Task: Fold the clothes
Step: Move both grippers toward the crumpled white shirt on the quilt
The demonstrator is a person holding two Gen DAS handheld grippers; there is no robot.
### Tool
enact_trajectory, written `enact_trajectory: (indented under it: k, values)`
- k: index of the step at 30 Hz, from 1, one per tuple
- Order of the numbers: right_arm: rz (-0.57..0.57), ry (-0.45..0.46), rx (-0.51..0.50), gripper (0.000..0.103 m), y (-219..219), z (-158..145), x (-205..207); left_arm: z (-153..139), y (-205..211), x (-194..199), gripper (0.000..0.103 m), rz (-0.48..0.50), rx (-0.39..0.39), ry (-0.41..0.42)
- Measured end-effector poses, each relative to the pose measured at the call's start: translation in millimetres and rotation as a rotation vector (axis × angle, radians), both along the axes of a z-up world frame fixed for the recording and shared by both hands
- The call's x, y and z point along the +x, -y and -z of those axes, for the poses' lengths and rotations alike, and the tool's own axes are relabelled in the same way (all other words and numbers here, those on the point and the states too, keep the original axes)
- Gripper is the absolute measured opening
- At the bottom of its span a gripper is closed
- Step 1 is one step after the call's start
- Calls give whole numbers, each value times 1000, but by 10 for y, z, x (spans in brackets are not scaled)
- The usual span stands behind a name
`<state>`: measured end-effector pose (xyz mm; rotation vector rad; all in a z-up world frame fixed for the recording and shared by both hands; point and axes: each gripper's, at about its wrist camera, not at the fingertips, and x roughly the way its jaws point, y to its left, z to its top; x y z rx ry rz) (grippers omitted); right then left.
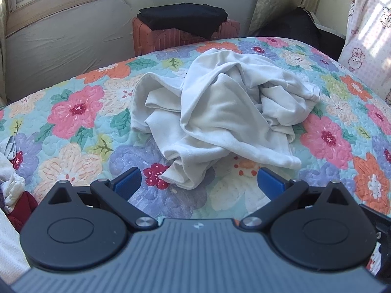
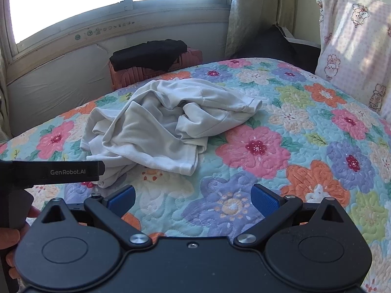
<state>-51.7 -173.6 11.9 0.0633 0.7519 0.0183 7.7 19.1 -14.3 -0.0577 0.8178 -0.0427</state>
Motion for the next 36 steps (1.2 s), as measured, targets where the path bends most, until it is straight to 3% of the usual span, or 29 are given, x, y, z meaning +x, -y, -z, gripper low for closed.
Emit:
enact_trajectory:
  k: [21, 28, 32, 34, 36]
  values:
    - [-18, -13, -17, 102, -34, 18, -12, 48, 17, 21, 103, 1, 12, -21]
    - [-29, -9, -13, 102, -13, 43, -18, -7, -7, 30, 103, 19, -45, -12]
    - [-67, -13, 98, 102, 138, -114, 47, -266, -106, 160, 103, -24, -26, -10]
    - [-83, -28, 203, 102, 264, -220, 155, -468, -172, 192, 103, -51, -19, 8]
    - [-96, -46, 315, 102, 395, -319, 270, -690, -194, 213, 103, -60, 41, 58]
